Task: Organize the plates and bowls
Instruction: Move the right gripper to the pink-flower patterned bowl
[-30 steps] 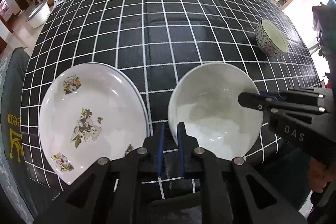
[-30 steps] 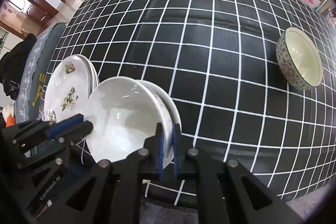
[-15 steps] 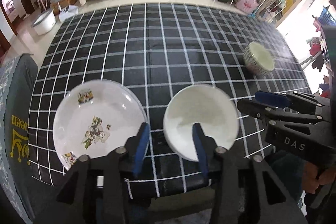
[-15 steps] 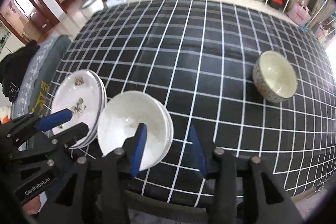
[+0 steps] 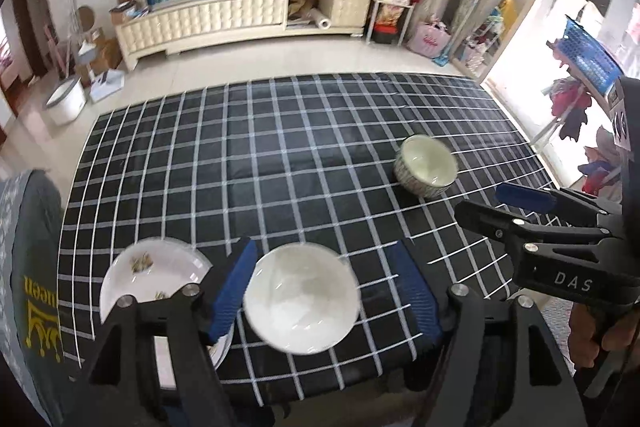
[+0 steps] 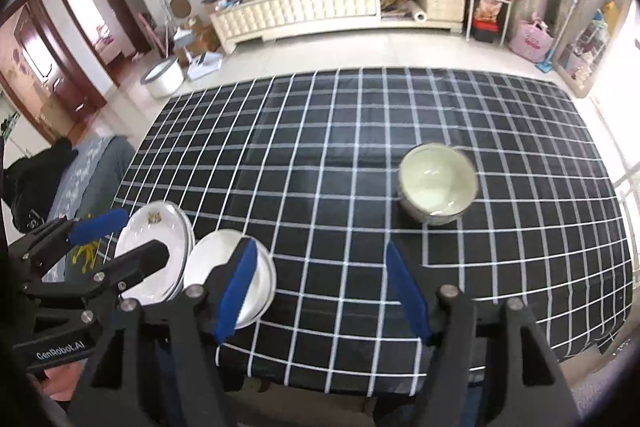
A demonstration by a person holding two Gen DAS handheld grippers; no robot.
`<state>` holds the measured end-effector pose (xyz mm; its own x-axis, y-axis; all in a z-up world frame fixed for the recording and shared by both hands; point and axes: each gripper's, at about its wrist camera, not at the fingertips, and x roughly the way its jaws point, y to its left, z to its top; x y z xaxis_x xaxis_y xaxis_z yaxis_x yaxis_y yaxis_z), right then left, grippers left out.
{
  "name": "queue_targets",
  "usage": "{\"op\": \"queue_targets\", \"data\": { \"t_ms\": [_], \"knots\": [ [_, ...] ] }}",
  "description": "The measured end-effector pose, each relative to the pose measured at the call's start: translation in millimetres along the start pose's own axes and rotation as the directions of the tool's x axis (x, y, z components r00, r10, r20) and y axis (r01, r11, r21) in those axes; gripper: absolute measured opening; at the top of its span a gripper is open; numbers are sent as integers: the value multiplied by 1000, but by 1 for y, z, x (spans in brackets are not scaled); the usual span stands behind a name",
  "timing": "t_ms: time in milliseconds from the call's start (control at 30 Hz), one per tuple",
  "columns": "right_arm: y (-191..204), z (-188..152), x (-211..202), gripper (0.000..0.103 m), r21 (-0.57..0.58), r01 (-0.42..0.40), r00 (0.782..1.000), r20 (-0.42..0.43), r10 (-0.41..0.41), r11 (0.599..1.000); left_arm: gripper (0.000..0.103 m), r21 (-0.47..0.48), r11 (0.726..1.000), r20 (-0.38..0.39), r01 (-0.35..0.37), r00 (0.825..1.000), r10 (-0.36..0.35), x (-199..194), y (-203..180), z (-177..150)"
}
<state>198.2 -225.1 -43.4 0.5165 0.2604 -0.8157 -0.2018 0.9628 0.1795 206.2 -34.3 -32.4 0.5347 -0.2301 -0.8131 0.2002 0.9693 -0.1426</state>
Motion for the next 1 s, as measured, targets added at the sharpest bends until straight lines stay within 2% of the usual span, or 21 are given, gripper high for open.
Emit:
{"op": "queue_targets", "data": {
  "t_ms": [333,533,667,800,1000],
  "knots": [
    [-60,17,0,75,57,48,999,17,-49,997,74,35,998,-12,51,999,-51,34,-46,39],
    [-103,31,21,75,85,102,995,-15,-102,991,74,19,998,-60,62,996,-61,74,-67,65],
    [-129,36,40,75,119,110,993,-53,-105,987,74,-9,997,-105,81,991,-81,105,-78,77],
    [-154,40,68,75,158,146,985,-114,-129,977,74,-24,998,-142,66,987,-69,136,-84,86],
    [-174,45,94,75,185,117,985,-151,-89,976,74,-22,1000,-227,10,974,-14,181,-93,95]
  ]
}}
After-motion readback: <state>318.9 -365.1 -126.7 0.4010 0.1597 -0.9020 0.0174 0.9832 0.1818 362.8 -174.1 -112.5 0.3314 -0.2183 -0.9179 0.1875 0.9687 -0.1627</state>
